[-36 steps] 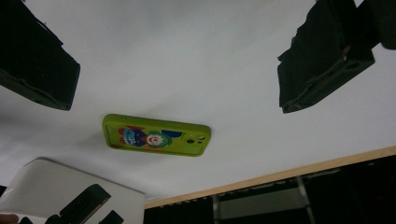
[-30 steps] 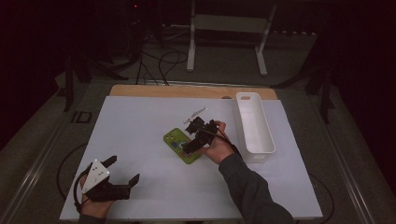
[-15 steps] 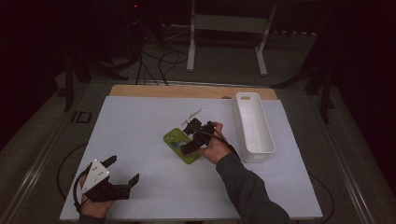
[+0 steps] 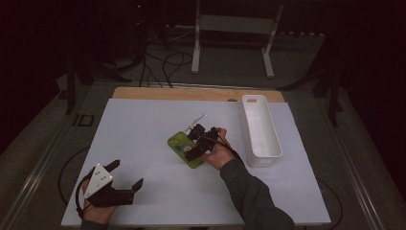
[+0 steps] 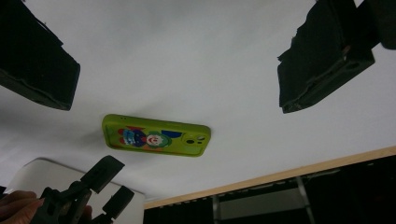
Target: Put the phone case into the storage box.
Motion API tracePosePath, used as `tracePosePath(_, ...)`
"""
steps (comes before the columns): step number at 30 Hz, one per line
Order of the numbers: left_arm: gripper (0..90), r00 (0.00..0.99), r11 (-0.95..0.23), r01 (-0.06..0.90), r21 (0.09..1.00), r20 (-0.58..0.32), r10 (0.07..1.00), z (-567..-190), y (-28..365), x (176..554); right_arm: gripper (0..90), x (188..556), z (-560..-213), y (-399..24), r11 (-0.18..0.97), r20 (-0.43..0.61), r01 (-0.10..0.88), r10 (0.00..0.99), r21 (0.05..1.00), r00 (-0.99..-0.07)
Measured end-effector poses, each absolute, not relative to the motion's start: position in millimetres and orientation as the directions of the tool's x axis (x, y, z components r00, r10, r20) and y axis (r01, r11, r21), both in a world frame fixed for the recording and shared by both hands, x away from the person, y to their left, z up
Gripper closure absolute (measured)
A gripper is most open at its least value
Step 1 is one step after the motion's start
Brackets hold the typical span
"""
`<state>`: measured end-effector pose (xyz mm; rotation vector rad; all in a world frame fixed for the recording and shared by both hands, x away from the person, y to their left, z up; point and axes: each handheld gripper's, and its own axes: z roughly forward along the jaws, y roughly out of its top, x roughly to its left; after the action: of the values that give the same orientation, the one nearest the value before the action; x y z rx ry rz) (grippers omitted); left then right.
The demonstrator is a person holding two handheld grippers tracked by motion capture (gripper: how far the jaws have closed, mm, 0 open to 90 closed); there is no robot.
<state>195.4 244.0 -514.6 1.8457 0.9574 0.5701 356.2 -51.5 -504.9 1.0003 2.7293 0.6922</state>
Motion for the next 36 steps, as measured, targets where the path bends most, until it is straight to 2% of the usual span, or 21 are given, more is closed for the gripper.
tracePosePath(36,0.0,0.584,-0.252,0.367,0.895,-0.011,0.812,-514.3,243.6,194.9,7.6,358.8,-527.0,-38.9,0.695,0.02,0.59,0.64,0.41,-0.768)
